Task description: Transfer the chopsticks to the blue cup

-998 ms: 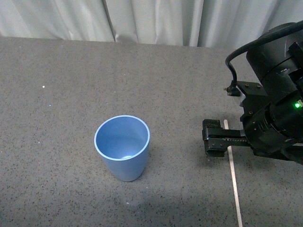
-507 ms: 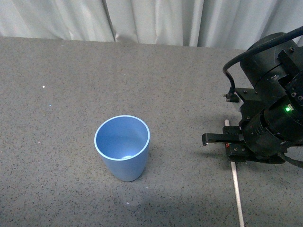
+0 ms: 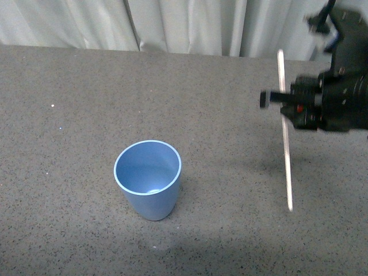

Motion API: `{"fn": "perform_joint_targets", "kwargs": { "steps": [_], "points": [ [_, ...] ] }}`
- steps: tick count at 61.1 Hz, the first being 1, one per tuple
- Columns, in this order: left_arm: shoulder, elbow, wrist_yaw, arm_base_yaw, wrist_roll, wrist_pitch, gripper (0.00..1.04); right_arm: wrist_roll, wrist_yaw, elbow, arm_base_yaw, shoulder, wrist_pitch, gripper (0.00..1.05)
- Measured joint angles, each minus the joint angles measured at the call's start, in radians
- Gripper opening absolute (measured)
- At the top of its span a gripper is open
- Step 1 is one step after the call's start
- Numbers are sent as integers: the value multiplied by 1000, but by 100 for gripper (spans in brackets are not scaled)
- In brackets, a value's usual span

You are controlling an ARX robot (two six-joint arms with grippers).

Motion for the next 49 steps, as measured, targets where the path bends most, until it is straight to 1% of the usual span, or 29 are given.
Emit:
{"fn": "perform_joint_targets", "kwargs": {
  "steps": [4,5,9,12,14,17,21,28,38,49],
  "points": [
    [0,0,0,0,0,0,98,-20,-61,-41,18,-58,151,1],
    [0,0,0,0,0,0,98,-20,-93,-56,24,-73,210,1],
    [0,0,0,0,0,0,98,-14,-182,-86,45,-97,368,1],
    [0,0,0,0,0,0,98,-10,-228,-93,60,-101,456,1],
    [0,0,0,0,0,0,98,7,-275,-95,75,-101,526,1],
    [0,0,0,0,0,0,98,18,-318,-93,94,-100,575,1],
    [0,0,0,0,0,0,98,26,-357,-82,121,-89,583,1],
    [0,0,0,0,0,0,98,29,-393,-54,170,-47,585,1],
    [0,0,0,0,0,0,98,26,-397,6,234,29,585,1],
    [0,0,0,0,0,0,98,5,-395,24,258,99,585,1]
  ]
}}
